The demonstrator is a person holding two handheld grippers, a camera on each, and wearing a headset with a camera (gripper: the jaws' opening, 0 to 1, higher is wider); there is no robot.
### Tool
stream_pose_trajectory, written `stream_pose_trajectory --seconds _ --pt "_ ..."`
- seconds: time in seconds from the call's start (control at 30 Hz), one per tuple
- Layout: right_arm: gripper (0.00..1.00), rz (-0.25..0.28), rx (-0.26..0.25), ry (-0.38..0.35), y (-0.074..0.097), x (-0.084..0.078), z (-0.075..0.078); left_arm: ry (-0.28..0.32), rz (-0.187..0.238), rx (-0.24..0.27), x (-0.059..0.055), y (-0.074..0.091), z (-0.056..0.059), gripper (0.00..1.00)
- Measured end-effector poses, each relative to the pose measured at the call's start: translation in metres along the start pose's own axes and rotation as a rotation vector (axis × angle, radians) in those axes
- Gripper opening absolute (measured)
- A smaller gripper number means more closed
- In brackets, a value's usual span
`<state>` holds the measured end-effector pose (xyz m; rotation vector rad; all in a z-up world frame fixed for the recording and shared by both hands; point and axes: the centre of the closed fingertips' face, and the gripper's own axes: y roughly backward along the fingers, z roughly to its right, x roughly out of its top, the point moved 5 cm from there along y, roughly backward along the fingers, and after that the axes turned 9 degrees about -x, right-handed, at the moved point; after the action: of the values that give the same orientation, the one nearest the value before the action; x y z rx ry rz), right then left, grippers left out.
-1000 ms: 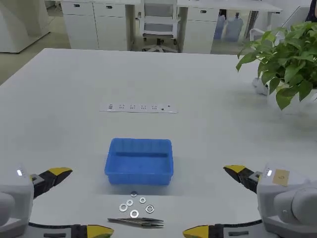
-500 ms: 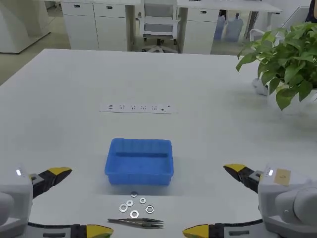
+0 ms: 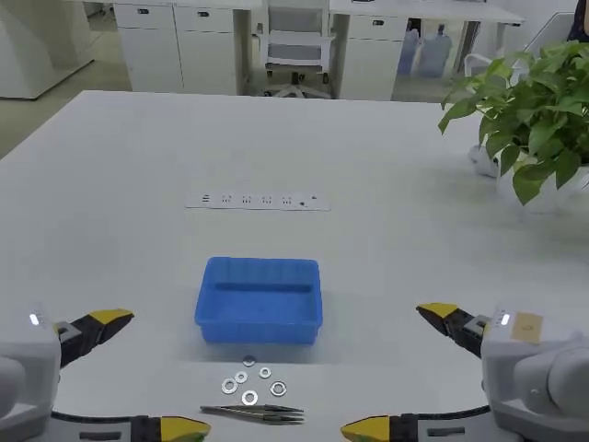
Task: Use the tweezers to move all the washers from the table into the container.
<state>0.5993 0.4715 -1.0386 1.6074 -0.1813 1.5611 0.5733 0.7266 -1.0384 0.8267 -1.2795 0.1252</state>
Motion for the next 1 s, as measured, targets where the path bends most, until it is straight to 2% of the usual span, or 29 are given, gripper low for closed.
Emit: stream_pose_trajectory --seconds 1.0 --pt "1.00 -0.005 0.006 0.016 -0.0002 0.0003 0.0010 -0.011 -0.011 -0.013 0.0002 -0.0024 0.0010 1.00"
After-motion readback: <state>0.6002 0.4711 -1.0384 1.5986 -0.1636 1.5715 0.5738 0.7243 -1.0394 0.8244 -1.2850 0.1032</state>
